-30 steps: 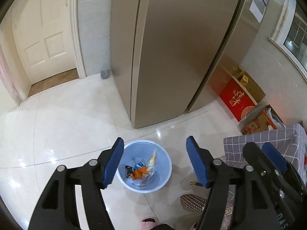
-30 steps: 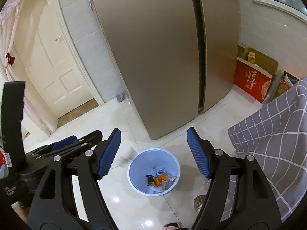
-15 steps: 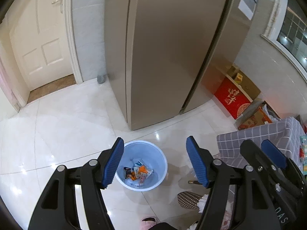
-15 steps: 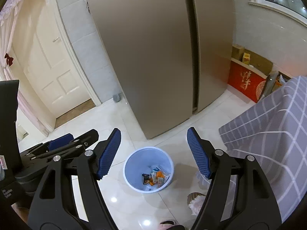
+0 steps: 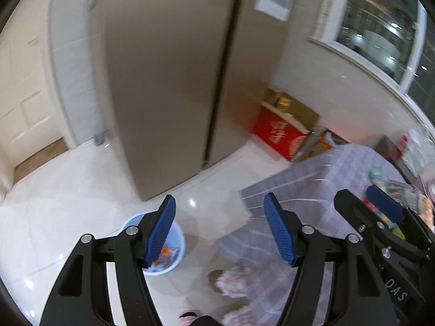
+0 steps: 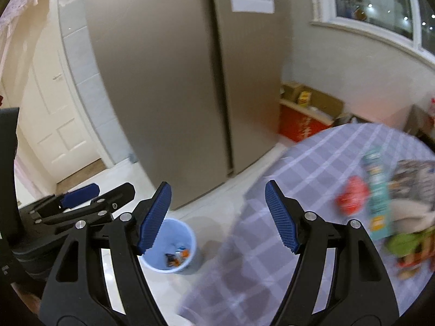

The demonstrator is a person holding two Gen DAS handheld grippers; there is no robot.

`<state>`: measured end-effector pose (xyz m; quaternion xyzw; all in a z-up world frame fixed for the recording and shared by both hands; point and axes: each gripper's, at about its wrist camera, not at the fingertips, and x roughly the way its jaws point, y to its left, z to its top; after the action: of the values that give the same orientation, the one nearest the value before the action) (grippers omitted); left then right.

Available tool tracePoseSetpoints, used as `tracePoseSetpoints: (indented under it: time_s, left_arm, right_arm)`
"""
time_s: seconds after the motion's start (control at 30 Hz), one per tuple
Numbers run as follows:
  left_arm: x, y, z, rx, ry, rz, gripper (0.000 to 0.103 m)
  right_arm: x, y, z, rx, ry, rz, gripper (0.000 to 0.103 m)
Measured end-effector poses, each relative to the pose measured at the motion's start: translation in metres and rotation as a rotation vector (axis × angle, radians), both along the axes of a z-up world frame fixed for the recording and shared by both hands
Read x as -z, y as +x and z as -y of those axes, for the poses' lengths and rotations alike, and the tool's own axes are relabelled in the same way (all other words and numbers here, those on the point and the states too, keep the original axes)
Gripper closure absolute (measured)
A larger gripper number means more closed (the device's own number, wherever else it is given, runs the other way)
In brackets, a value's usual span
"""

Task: Collect trash
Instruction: 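Move both open tools back toward the trash on the table, then grasp the red snack wrapper with the left tool while the right tool grasps the teal stick packet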

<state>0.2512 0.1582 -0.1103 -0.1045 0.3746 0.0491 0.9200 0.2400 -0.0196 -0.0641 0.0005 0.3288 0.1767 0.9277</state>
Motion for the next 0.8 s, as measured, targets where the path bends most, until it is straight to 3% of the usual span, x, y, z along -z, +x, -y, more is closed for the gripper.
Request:
tracePoseSetpoints:
  time_s: [0.2,0.43,0.67,0.73,0.8]
  left_arm:
    - [-0.013,0.025,0.082,0.163,0.016,0.029,0.037]
    - [0.005,0.057,0.166,0.336,0.089,-0.010,0.037]
    - [0.027,0.070,0.227,0.464,0.184,-0.040,0.037]
    - [0.035,0.075,0.230,0.470,0.194,-0.062,0.045]
    - [0.044,0.082,0.226,0.470,0.155,-0.099,0.054]
  right_arm:
    - [-0.020,0.006,0.075,0.108,-0.060,0.036,0.032]
    - [-0.017,0.026,0.150,0.214,-0.100,0.001,0.032]
    - [0.004,0.039,0.175,0.229,-0.118,-0.057,0.032]
    - [0.008,0.040,0.178,0.229,-0.132,-0.064,0.032]
    - [0.011,0.042,0.178,0.225,-0.136,-0.070,0.032]
